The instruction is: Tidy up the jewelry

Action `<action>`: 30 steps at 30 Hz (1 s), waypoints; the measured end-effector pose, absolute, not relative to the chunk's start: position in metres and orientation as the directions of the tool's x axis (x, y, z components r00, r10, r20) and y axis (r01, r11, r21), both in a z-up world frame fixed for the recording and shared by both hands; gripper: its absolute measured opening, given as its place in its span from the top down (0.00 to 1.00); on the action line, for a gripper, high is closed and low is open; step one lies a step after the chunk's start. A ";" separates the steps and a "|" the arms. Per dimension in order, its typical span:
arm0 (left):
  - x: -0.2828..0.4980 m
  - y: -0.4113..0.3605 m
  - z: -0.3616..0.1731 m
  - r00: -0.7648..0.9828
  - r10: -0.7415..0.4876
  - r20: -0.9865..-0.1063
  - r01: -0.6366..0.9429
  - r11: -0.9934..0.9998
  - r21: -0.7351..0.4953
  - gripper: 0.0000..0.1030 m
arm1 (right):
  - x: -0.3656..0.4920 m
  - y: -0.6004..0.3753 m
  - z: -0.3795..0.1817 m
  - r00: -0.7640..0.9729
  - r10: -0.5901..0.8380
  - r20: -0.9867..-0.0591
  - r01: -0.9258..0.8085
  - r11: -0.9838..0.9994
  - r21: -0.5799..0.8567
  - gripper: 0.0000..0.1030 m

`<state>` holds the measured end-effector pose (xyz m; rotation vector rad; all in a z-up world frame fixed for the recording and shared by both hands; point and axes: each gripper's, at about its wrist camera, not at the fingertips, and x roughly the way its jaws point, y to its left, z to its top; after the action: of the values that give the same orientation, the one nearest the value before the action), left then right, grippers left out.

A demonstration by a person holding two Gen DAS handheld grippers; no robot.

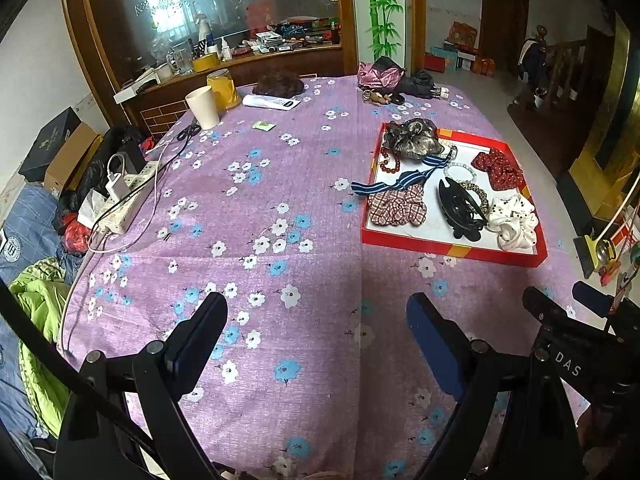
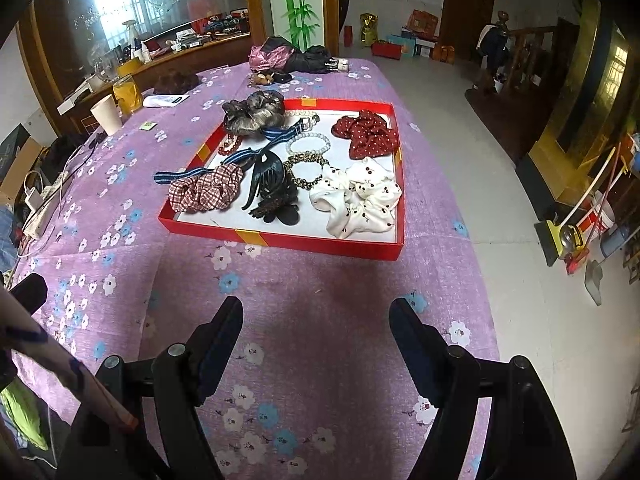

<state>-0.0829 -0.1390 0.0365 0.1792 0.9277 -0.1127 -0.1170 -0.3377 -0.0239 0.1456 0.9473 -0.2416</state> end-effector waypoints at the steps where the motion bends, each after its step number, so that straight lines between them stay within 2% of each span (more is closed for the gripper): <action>1: -0.083 -0.139 0.037 0.594 -0.020 -0.804 0.175 0.979 0.105 0.13 | -0.117 -0.338 -0.024 0.560 -0.141 -0.816 0.269 0.963 0.018 0.23; 30: -0.044 -0.163 0.000 0.492 -0.044 -0.870 0.248 0.964 0.092 0.13 | -0.098 -0.355 -0.052 0.465 -0.145 -0.873 0.316 0.949 0.011 0.22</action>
<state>-0.0443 -0.1632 0.0000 0.2157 1.0440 -0.1784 -0.0983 -0.3553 -0.0518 0.1801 1.0504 -0.2850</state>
